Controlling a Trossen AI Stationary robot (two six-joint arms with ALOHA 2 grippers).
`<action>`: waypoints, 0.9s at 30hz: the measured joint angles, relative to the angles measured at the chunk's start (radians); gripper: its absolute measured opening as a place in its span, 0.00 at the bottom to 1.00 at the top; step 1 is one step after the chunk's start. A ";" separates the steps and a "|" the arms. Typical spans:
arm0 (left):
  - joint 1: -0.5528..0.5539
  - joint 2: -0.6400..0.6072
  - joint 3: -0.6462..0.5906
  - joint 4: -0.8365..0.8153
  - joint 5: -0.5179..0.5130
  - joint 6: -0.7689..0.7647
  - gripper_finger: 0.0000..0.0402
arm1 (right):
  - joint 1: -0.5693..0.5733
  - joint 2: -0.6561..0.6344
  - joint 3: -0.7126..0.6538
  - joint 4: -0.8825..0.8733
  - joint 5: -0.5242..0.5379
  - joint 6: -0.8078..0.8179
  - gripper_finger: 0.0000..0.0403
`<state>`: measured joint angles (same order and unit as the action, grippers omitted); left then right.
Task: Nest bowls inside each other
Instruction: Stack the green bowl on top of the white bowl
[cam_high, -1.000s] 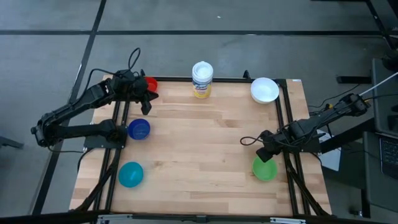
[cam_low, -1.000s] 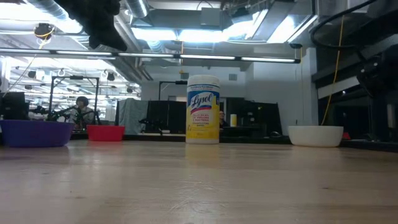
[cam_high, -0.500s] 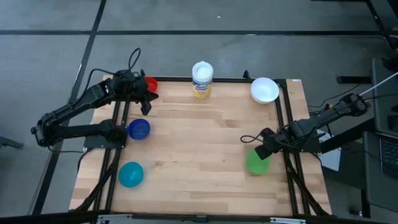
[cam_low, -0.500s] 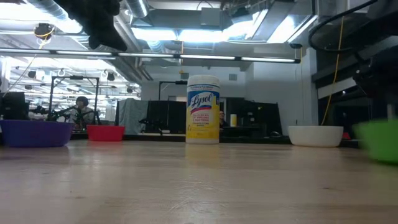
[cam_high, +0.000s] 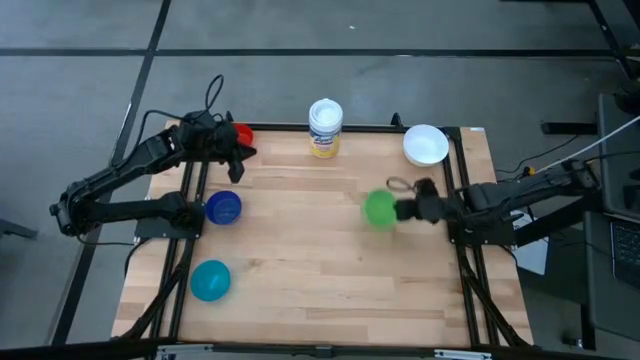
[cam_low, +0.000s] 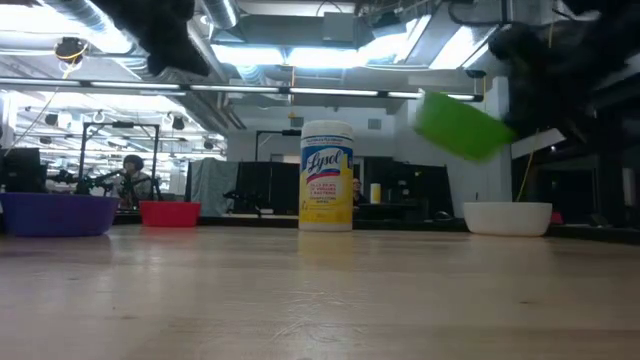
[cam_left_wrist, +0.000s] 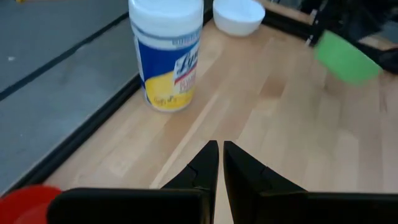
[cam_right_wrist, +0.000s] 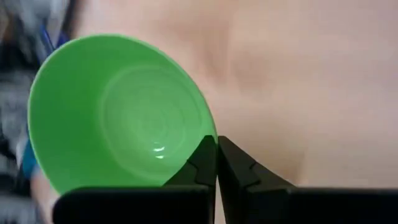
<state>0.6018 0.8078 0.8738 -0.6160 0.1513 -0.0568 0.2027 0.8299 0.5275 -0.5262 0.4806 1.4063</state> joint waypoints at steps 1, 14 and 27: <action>0.000 0.000 0.000 0.013 0.000 0.000 0.05 | -0.038 0.000 0.022 0.012 0.034 -0.043 0.01; 0.000 0.000 0.000 0.074 -0.007 0.027 0.05 | -0.618 0.003 0.226 0.003 0.021 -0.481 0.00; 0.010 0.032 0.000 0.071 -0.055 0.072 0.05 | -0.969 0.115 0.233 -0.150 -0.156 -0.626 0.00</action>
<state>0.6113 0.8402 0.8738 -0.5446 0.0959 0.0151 -0.7660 0.9453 0.7609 -0.6764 0.3248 0.7807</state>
